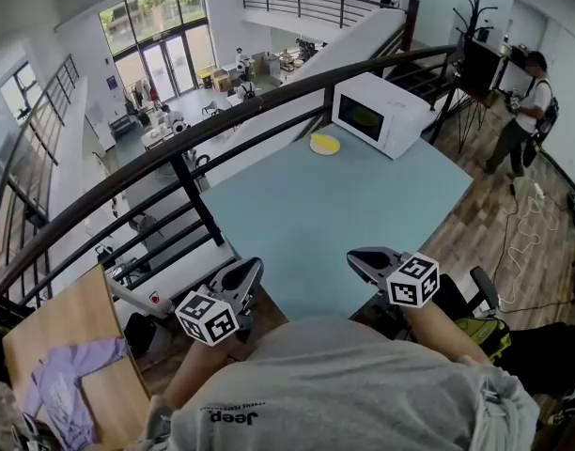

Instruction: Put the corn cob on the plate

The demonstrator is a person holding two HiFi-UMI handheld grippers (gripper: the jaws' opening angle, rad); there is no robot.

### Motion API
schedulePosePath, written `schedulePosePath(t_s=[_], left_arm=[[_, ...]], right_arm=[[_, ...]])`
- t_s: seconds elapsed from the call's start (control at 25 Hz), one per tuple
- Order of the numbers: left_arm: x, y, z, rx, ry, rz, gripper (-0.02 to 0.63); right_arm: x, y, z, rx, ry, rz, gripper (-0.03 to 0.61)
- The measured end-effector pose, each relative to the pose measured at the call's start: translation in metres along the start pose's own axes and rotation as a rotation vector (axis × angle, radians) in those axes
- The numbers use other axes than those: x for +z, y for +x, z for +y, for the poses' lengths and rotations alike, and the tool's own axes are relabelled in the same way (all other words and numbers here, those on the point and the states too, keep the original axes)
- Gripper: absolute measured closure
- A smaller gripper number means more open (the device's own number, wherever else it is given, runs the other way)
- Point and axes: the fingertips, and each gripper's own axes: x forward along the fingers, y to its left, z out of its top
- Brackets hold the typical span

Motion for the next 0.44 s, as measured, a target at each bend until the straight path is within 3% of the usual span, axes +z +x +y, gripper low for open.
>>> schedulePosePath(t_s=[0.44], left_arm=[[-0.0007,0.0072,0.0080,0.018,-0.007,-0.002,0.592]], right_arm=[[-0.0008,0.0066,-0.0104,0.018,-0.012,0.015,0.563]])
